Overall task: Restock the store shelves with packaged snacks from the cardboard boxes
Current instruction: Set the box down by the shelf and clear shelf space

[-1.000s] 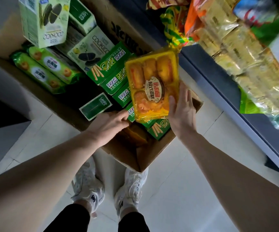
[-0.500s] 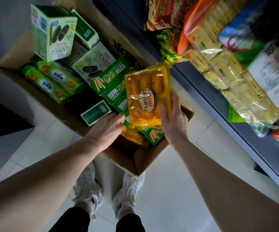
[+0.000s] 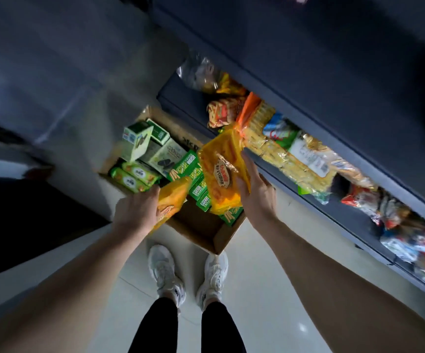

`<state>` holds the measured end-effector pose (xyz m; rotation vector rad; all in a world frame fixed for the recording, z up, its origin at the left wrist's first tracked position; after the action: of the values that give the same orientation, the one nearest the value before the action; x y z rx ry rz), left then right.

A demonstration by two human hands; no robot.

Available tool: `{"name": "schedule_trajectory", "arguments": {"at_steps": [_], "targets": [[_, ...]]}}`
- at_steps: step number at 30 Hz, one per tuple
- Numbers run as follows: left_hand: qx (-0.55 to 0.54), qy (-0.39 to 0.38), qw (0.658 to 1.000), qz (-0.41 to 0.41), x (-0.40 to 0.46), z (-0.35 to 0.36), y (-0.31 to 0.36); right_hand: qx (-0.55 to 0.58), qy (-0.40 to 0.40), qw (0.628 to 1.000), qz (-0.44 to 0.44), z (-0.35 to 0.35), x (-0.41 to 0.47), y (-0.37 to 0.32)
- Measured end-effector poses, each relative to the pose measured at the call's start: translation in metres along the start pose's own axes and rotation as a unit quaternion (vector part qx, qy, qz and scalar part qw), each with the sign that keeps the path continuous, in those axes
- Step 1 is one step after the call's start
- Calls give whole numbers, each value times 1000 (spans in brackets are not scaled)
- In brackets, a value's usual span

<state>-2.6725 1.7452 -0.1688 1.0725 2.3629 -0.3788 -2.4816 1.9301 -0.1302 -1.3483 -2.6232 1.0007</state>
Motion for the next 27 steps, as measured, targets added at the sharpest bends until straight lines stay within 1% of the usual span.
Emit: {"name": "schedule_trajectory", "arguments": {"at_steps": [2, 4, 7, 11, 13, 15, 17, 20, 22, 24, 27], "targets": [[-74, -10, 996, -53, -21, -34, -22, -20, -18, 999, -24, -32, -7, -36], [-140, 8, 987, -72, -45, -73, -35, -38, -25, 998, -53, -66, -18, -71], [-187, 33, 981, -47, -76, -137, -40, -63, -18, 994, -87, -121, -31, -119], [-205, 58, 977, -31, -110, -223, -43, -92, -21, 991, -94, -184, -42, -167], [-201, 76, 977, -8, -124, -263, -43, -102, -15, 989, -105, -213, -48, -187], [-189, 97, 977, 9, -139, -305, -43, -110, 15, 984, -139, -244, -56, -211], [-181, 120, 976, 5, -156, -348, -45, -102, 62, 977, -178, -280, -65, -235], [-220, 160, 962, -2, -181, -410, -50, -103, 124, 964, -213, -334, -82, -267], [-236, 186, 954, 10, -197, -451, -50, -104, 156, 955, -229, -369, -94, -288], [-230, 226, 946, 24, -212, -498, -48, -97, 180, 947, -250, -406, -104, -309], [-225, 287, 930, 42, -241, -575, -45, -95, 179, 939, -277, -460, -114, -343]]}}
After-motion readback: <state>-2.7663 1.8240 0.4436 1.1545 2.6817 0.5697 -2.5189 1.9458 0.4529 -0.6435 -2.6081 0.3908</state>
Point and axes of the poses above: each hand's wrist, its own x-axis towards the middle knuckle, its own z-axis out of the palm, y = z × x, the point moved 10 cm from there along x, towards the middle knuckle, and after that the axes turned 7 degrees about -z, right-handed, at the moved point
